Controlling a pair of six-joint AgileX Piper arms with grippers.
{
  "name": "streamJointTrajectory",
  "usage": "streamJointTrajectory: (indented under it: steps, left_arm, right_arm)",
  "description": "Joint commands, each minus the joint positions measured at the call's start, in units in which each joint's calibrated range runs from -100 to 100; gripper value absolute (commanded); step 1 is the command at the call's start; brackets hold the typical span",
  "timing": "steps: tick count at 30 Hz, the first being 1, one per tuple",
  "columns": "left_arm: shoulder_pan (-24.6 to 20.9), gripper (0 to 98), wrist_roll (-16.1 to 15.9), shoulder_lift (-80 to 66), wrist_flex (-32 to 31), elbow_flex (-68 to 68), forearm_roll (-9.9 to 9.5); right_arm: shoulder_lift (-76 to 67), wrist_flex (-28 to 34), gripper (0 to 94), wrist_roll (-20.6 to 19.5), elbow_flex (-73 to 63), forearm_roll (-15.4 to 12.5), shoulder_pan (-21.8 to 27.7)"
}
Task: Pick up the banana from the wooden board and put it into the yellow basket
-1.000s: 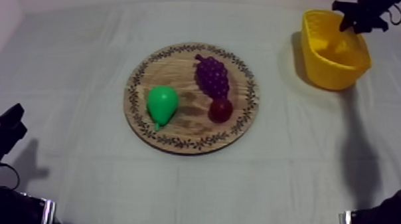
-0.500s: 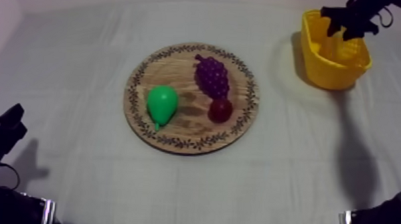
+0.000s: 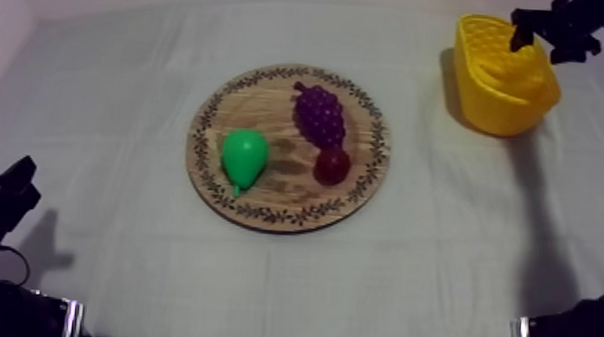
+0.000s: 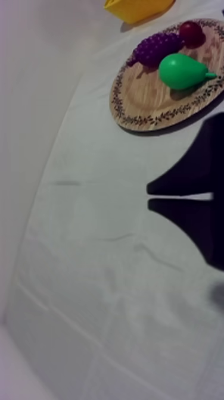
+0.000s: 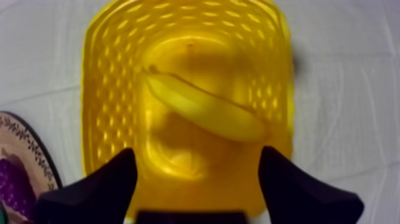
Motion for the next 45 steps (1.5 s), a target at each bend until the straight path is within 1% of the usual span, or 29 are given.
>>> streamJointTrajectory:
  steps: [1,4,12,15,17,24,29,36,39,45]
  left_arm:
    - [0.0,0.1,0.0,0.0,0.0,0.0,-0.02]
    - [0.0,0.1,0.0,0.0,0.0,0.0,-0.02]
    - [0.0,0.1,0.0,0.0,0.0,0.0,-0.02]
    - [0.0,0.1,0.0,0.0,0.0,0.0,-0.02]
    - [0.0,0.1,0.0,0.0,0.0,0.0,-0.02]
    - [0.0,0.1,0.0,0.0,0.0,0.0,-0.02]
    - [0.0,0.1,0.0,0.0,0.0,0.0,-0.02]
    - [0.0,0.1,0.0,0.0,0.0,0.0,-0.02]
    - [0.0,0.1,0.0,0.0,0.0,0.0,-0.02]
    - [0.0,0.1,0.0,0.0,0.0,0.0,-0.02]
  right_arm:
    - [-7.2,-0.3,53.2,0.2,4.3,-0.4,0.0]
    - [-14.7,-1.1,47.3,0.9,8.6,-0.9,0.1]
    - [-35.5,-3.3,25.7,3.0,21.3,-2.0,-0.6]
    - [-41.9,-4.9,18.0,2.2,26.3,-1.3,-1.3]
    - [-46.0,-6.5,15.0,1.3,30.2,-0.5,-1.9]
    - [-59.8,-11.4,10.7,-0.3,43.9,0.9,-2.8]
    - [-69.6,-14.7,7.9,-0.5,52.4,1.4,-3.9]
    - [-82.4,-15.4,6.7,-1.4,60.4,2.7,-5.9]
    - [-86.3,-16.0,6.6,-0.3,63.2,2.1,-5.1]
    - [-94.0,-17.2,5.2,3.3,68.0,-1.0,-2.2]
